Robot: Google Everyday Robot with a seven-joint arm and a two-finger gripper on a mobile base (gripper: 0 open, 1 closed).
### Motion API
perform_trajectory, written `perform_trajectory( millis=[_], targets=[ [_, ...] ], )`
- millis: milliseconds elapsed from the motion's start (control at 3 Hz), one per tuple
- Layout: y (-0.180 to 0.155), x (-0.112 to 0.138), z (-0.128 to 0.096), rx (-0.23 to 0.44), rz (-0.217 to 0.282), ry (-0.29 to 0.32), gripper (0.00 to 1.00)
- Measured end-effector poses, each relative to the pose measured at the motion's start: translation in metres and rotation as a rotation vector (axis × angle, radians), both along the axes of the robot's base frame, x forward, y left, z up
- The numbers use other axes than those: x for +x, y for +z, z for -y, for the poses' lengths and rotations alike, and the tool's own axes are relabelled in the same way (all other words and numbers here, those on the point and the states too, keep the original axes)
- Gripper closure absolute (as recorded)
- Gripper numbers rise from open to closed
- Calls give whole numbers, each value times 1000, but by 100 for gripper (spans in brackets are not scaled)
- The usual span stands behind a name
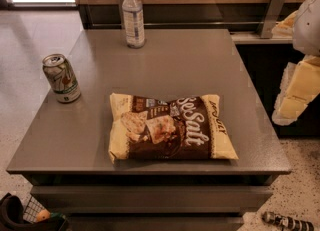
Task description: Move brown chip bag near blue plastic bottle
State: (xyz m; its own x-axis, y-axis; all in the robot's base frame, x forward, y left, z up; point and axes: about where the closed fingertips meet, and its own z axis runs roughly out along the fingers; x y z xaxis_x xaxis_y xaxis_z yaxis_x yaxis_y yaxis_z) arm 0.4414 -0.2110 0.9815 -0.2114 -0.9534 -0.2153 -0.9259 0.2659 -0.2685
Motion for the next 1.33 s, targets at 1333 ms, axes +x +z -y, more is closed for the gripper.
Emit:
perform_trajectory(
  millis=[1333],
  targets=[
    [-129,39,-107,192,-224,144,0]
  ],
)
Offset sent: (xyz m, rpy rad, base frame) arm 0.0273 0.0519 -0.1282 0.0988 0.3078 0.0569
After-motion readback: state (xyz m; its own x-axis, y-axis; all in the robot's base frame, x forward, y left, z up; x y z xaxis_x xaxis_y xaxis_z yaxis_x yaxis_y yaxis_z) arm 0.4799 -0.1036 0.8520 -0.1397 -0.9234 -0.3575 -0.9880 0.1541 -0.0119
